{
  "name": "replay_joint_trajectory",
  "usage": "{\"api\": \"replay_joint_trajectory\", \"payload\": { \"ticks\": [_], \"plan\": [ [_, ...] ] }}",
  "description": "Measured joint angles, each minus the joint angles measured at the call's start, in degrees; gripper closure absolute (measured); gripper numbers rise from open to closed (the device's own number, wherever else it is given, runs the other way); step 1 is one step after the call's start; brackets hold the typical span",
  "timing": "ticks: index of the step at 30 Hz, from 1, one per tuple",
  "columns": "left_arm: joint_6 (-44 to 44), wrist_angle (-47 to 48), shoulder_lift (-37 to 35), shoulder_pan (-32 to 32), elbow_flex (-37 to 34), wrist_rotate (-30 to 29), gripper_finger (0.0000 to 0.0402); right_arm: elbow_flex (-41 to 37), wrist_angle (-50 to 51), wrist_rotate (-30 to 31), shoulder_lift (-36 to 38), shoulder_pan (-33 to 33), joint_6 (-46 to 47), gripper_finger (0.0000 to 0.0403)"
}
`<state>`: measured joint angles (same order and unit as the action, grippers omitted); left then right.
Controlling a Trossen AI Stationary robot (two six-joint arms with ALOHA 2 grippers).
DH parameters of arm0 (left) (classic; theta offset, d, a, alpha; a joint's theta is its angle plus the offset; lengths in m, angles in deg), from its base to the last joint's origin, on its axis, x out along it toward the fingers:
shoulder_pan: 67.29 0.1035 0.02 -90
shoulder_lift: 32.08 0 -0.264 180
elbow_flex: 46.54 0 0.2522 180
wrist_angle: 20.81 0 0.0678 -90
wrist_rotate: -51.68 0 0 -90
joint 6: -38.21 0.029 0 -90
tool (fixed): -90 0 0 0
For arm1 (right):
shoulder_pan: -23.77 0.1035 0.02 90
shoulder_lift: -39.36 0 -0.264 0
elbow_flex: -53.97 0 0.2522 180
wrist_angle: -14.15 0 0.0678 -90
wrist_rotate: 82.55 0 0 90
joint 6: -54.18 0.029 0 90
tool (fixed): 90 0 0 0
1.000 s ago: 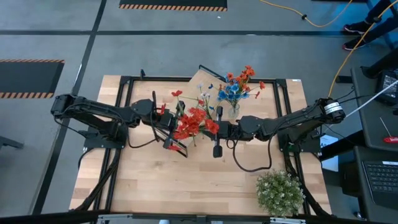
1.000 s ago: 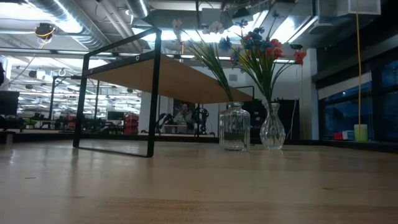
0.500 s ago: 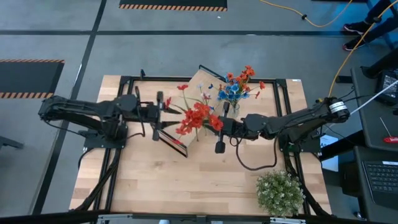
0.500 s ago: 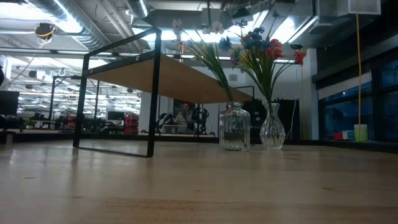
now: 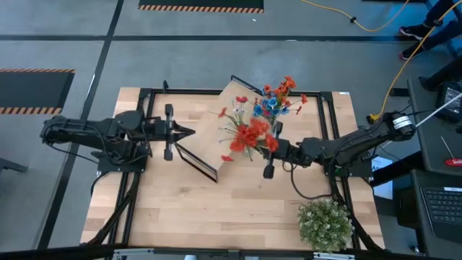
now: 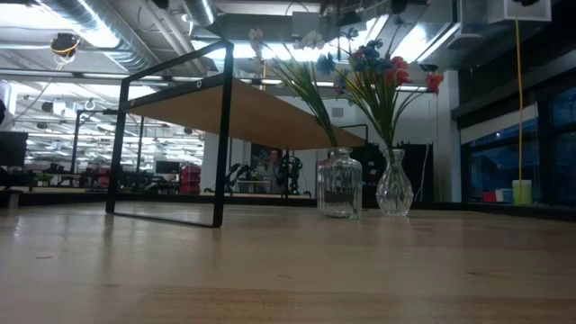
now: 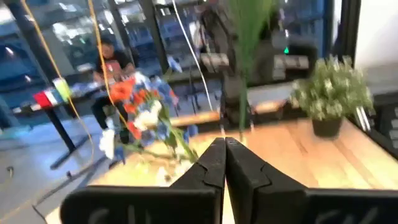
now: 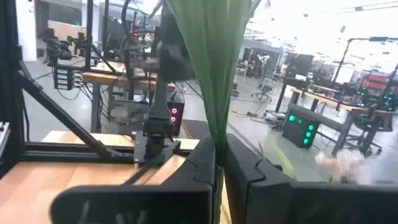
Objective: Pick and place flowers into a vace then onto a shelf
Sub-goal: Put the red flowers into the left transparent vase
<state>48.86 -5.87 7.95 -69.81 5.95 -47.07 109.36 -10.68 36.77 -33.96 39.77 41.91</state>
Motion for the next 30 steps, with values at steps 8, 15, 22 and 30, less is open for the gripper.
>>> {"api": "replay_joint_trajectory", "payload": {
  "ticks": [8,15,22,30],
  "plan": [
    [-0.9,-4.24,-5.69,0.0,-6.38,-1.0,0.0399,-6.79,-6.28,1.84,-0.07,1.63,-0.53,0.0392],
    [-1.89,-6.37,-6.54,0.0,-9.33,-1.9,0.0399,-13.44,-16.01,2.1,-0.09,1.57,-0.3,0.0392],
    [-1.96,-6.92,-6.45,0.0,-9.33,-1.9,0.0398,-19.61,-22.68,1.73,-0.09,1.54,0.01,0.0392],
    [-2.21,-7.15,-6.42,0.0,-9.33,-1.88,0.0399,-20.68,-29.99,0.48,-4.38,-0.13,-2.22,0.0393]
  ]
}}
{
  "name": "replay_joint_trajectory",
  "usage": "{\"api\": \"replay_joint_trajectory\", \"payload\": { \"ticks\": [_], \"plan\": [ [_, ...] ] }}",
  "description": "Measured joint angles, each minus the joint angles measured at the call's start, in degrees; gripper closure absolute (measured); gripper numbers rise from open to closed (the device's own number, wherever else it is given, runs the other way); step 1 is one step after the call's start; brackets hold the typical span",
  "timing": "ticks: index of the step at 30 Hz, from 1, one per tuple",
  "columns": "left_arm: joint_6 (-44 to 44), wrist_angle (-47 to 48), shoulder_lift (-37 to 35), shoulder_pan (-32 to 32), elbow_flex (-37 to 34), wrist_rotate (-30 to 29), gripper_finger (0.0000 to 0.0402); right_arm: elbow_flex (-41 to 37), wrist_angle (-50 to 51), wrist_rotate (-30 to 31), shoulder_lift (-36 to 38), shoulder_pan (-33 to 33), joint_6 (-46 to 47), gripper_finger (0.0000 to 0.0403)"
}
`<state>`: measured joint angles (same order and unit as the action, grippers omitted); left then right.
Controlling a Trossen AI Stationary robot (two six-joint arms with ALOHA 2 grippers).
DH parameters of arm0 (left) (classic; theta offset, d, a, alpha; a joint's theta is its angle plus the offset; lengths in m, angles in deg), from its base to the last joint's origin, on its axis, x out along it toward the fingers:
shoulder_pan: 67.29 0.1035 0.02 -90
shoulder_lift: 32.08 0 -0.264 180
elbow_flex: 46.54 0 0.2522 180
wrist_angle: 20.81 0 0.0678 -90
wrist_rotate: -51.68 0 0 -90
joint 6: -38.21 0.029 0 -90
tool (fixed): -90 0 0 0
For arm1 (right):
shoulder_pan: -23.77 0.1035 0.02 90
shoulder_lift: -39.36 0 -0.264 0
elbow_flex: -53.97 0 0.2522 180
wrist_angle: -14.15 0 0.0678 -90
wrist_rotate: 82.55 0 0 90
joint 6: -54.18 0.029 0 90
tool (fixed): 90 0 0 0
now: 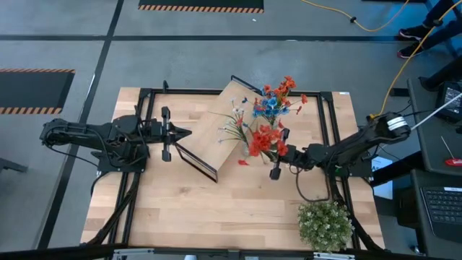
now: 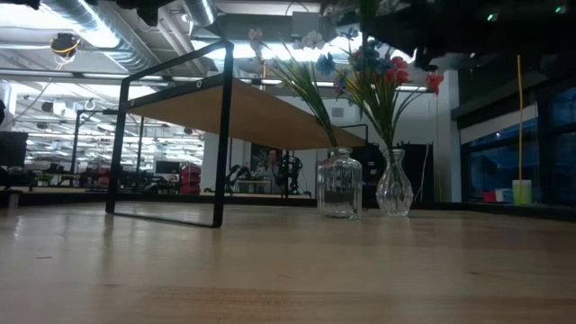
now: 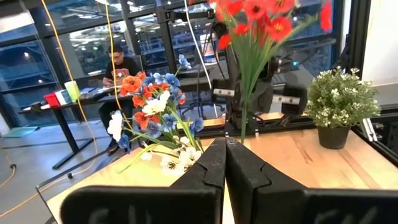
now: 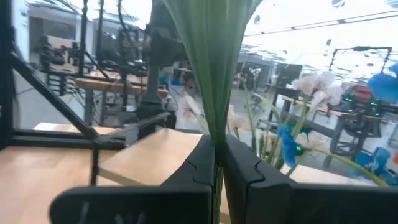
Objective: Pick and place flowers into a vace then onto a shelf
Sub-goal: Put the red flowers into the left transparent vase
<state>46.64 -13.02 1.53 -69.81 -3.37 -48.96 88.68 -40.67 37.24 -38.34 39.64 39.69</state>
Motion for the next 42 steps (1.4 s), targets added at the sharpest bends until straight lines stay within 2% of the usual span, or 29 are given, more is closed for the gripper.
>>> {"api": "replay_joint_trajectory", "payload": {
  "ticks": [8,25,42],
  "plan": [
    [-0.42,-0.27,0.01,0.0,0.0,0.01,0.0399,0.0,-10.75,-2.44,-8.52,-4.74,0.49,0.0393],
    [-0.71,-0.27,0.01,0.0,0.0,0.01,0.0399,0.0,-15.27,-4.45,-15.98,-9.0,3.74,0.0393],
    [-0.62,-0.24,0.01,0.0,0.0,0.01,0.0398,0.02,-16.18,-3.54,-21.44,-8.95,6.83,0.0393]
  ]
}}
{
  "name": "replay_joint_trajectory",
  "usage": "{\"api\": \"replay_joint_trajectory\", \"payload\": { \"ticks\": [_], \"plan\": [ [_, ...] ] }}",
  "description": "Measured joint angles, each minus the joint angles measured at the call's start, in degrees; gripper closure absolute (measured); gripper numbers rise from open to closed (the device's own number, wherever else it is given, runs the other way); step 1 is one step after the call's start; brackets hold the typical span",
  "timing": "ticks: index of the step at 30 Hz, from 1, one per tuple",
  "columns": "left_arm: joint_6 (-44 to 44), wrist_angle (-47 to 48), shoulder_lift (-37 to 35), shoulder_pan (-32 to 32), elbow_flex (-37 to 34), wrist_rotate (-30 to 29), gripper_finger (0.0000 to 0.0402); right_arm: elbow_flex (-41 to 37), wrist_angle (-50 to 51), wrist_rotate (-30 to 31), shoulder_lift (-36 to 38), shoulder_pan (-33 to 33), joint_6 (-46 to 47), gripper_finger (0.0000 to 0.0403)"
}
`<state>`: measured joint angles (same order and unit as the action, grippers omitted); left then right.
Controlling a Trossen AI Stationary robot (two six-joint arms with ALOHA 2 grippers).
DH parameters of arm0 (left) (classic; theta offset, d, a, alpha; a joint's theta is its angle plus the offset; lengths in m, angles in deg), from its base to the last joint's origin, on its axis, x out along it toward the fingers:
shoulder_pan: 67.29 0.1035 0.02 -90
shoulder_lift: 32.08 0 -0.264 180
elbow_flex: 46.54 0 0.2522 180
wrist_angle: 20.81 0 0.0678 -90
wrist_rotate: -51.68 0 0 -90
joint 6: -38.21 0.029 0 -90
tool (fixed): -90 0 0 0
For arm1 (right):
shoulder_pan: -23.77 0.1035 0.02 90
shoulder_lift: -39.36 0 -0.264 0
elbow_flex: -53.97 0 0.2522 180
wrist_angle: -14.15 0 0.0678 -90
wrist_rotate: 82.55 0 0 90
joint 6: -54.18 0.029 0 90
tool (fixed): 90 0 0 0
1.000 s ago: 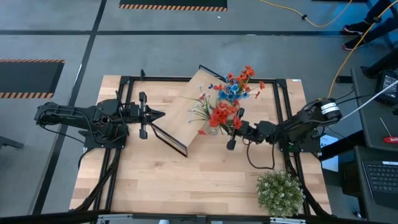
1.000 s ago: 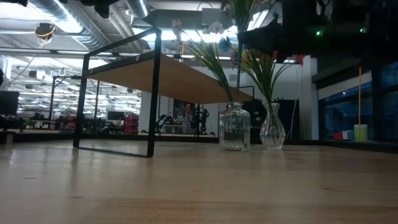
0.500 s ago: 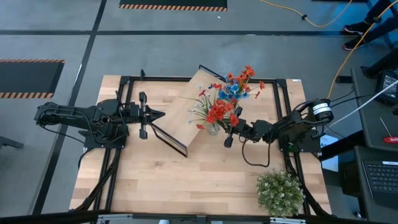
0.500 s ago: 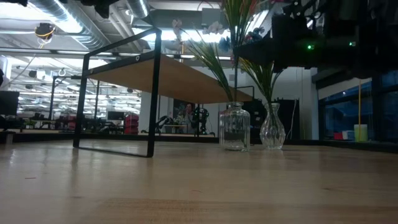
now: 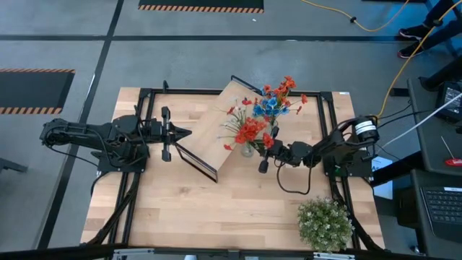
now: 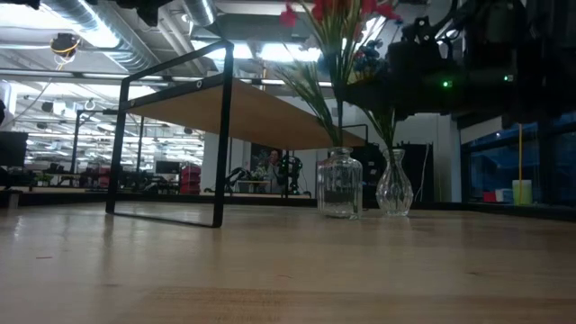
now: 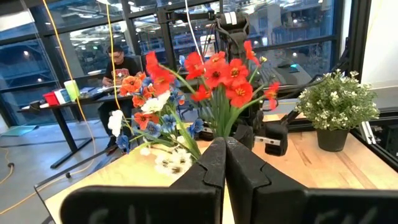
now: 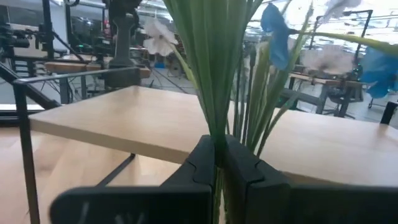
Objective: Pick and place flowers into a vace then onto a shelf
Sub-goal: Put the red flowers into the left transparent vase
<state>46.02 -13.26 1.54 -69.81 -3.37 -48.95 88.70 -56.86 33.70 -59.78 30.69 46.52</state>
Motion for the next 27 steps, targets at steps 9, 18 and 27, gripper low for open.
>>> {"api": "replay_joint_trajectory", "payload": {
  "ticks": [9,18,27],
  "plan": [
    [-0.02,0.02,0.0,0.02,0.0,0.0,0.0399,0.02,-0.24,0.16,-0.84,0.13,0.1,0.0393],
    [-0.02,0.04,0.0,0.0,0.02,0.0,0.04,0.0,-0.61,0.16,-3.68,0.11,1.03,0.0393],
    [-0.03,0.04,0.0,0.0,0.02,0.0,0.0399,0.0,-1.04,0.16,-4.47,0.11,1.51,0.0382]
  ]
}}
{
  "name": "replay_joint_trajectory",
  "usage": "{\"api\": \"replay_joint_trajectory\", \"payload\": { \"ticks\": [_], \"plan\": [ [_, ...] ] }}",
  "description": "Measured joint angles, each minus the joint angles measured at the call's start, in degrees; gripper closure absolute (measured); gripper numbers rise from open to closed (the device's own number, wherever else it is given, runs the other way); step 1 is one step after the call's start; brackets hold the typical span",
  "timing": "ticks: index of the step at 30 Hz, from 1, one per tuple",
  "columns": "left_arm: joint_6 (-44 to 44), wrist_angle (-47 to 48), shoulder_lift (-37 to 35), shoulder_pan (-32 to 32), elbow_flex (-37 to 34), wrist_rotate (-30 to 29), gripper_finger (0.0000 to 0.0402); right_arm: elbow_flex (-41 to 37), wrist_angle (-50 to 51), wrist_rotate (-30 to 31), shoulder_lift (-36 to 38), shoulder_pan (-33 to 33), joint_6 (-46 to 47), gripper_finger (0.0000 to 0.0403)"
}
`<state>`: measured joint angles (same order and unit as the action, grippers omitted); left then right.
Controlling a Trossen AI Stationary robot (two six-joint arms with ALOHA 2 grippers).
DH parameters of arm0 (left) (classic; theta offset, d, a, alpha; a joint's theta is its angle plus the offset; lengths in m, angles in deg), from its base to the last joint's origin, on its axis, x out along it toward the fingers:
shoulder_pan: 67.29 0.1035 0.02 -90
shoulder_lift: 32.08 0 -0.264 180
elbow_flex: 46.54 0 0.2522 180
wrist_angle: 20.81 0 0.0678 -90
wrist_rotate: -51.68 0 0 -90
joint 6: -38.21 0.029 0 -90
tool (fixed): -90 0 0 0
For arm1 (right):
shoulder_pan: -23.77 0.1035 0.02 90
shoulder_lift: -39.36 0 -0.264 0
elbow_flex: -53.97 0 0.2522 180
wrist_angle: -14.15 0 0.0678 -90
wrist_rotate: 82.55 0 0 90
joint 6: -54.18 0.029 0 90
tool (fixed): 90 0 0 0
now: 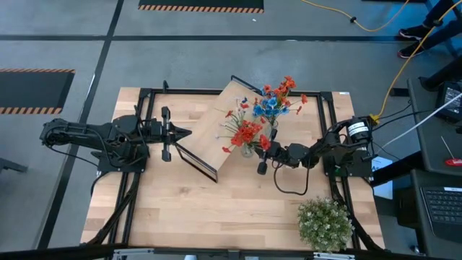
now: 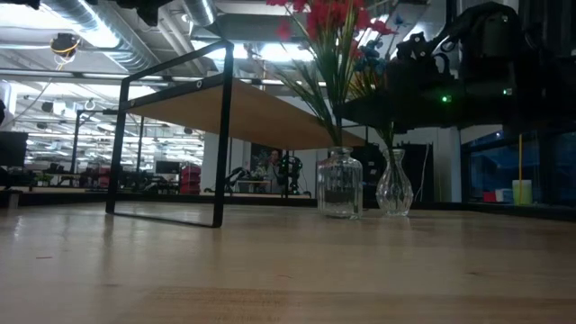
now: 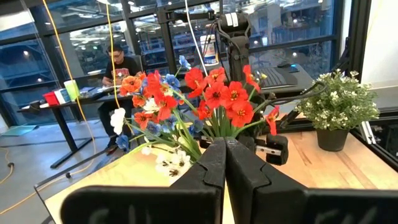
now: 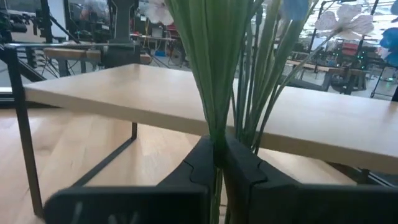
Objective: Pick and place flowers into a vace then onto a shelf
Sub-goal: Put the red flowers into the left transparent vase, then put the left transparent flower vase with flowers on the shelf
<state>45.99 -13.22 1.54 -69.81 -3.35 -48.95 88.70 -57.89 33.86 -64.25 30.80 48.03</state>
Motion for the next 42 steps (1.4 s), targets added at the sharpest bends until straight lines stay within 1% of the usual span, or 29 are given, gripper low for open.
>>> {"api": "replay_joint_trajectory", "payload": {
  "ticks": [7,16,21,25,28,33,35,38,42],
  "plan": [
    [0.01,0.0,0.0,0.01,0.0,0.0,0.0399,0.0,3.2,0.0,0.02,0.0,2.89,0.0341],
    [0.03,0.02,0.0,0.02,0.0,0.0,0.0399,0.0,2.74,0.0,0.24,0.01,3.09,0.031],
    [0.02,0.01,0.0,0.01,0.0,0.0,0.0399,0.0,2.52,0.0,0.26,0.0,5.79,0.0282],
    [0.03,0.0,0.0,0.01,0.0,0.0,0.0399,0.0,2.52,0.01,0.27,0.0,5.84,0.0261],
    [0.32,0.02,0.0,0.01,0.0,0.0,0.0398,0.0,2.52,0.0,0.28,0.0,5.82,0.0253],
    [1.5,0.05,0.0,0.02,0.0,0.0,0.0398,0.59,3.17,0.0,1.65,0.04,5.2,0.025],
    [1.56,0.25,0.0,0.02,0.0,0.0,0.0398,0.63,5.3,0.04,3.38,0.02,4.06,0.025],
    [2.12,0.8,-0.07,0.01,0.02,-0.33,0.0399,0.63,10.63,0.09,7.01,0.02,4.74,0.025],
    [4.18,2.83,-1.29,0.02,0.02,-2.39,0.0398,0.66,21.53,0.05,12.96,0.02,9.47,0.025]
  ]
}}
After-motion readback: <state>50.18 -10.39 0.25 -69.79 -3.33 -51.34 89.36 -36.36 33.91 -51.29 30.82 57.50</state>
